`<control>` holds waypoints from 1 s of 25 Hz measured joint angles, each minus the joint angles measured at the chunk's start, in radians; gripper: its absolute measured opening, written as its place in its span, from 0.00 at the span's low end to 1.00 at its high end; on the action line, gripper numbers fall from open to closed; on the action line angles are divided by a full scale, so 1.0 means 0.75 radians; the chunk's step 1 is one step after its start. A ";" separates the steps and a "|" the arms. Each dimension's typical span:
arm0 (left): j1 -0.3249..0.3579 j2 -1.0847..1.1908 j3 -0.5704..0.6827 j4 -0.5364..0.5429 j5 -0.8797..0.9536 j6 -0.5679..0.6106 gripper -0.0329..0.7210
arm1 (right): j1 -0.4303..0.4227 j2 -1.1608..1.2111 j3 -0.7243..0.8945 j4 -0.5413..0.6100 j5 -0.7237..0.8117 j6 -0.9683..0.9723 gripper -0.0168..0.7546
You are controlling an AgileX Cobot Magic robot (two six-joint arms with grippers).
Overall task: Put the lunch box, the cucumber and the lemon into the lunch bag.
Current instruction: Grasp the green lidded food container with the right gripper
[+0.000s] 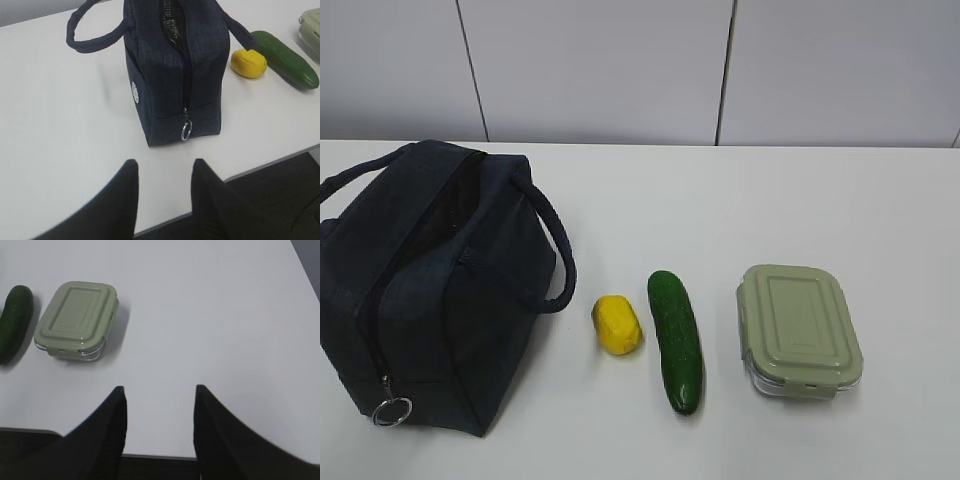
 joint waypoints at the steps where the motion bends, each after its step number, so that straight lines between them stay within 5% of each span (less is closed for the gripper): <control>1: 0.000 0.000 0.000 0.000 0.000 0.000 0.36 | 0.000 0.000 0.000 0.000 0.000 0.000 0.45; 25: 0.000 0.000 0.000 0.000 0.000 0.000 0.36 | 0.000 0.000 0.000 0.000 0.000 0.000 0.45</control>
